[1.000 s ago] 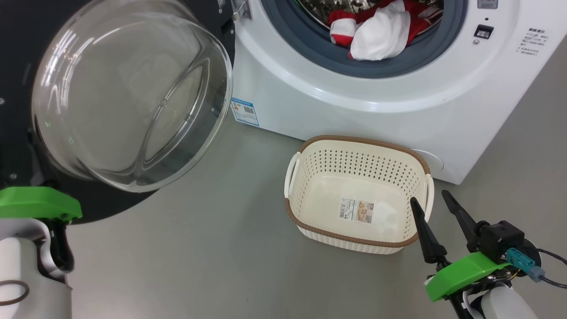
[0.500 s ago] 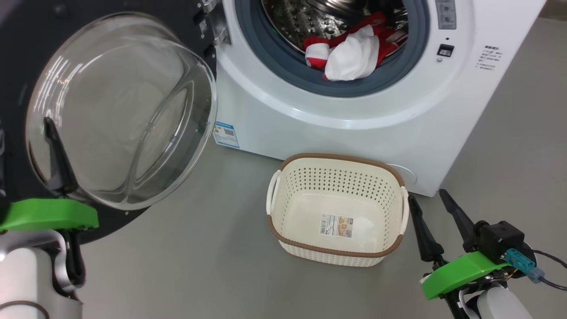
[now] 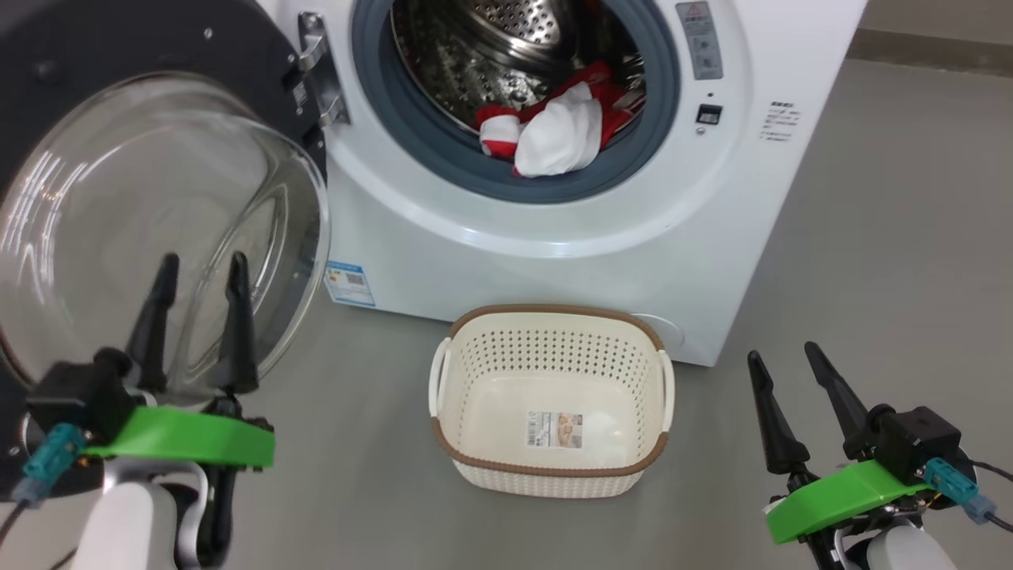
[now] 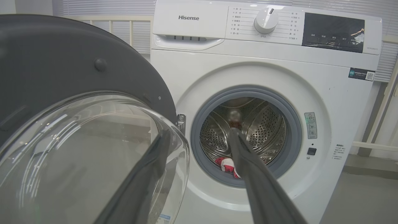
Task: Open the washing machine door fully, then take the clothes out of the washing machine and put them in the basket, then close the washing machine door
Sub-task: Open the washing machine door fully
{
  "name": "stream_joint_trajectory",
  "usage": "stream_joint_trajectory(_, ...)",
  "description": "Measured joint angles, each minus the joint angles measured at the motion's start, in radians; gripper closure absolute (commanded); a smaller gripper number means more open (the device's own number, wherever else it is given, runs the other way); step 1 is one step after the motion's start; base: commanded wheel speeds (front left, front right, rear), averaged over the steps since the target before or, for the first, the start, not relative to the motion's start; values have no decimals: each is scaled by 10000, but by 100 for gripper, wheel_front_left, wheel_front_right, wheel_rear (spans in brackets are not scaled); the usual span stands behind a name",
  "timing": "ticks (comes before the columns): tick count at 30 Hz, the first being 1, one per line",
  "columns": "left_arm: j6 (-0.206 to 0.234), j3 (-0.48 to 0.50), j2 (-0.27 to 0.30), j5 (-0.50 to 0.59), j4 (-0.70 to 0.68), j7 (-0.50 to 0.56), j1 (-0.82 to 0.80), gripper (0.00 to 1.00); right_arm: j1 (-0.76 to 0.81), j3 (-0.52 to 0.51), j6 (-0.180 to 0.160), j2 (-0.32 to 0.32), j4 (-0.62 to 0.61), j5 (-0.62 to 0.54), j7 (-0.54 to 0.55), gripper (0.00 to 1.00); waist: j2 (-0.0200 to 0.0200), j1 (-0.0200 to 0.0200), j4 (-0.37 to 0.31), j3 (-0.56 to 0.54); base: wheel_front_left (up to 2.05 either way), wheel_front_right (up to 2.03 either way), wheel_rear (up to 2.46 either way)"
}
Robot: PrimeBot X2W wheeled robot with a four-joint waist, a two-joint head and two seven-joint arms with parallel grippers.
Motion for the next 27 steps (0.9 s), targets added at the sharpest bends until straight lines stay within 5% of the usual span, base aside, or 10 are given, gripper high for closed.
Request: stream_joint_trajectory(27,-230,-454,134,-407,382,-117,2299,0,546,-161,0,29,-1267,-374,0,0,-1,0,-2657,-721,0,0,0)
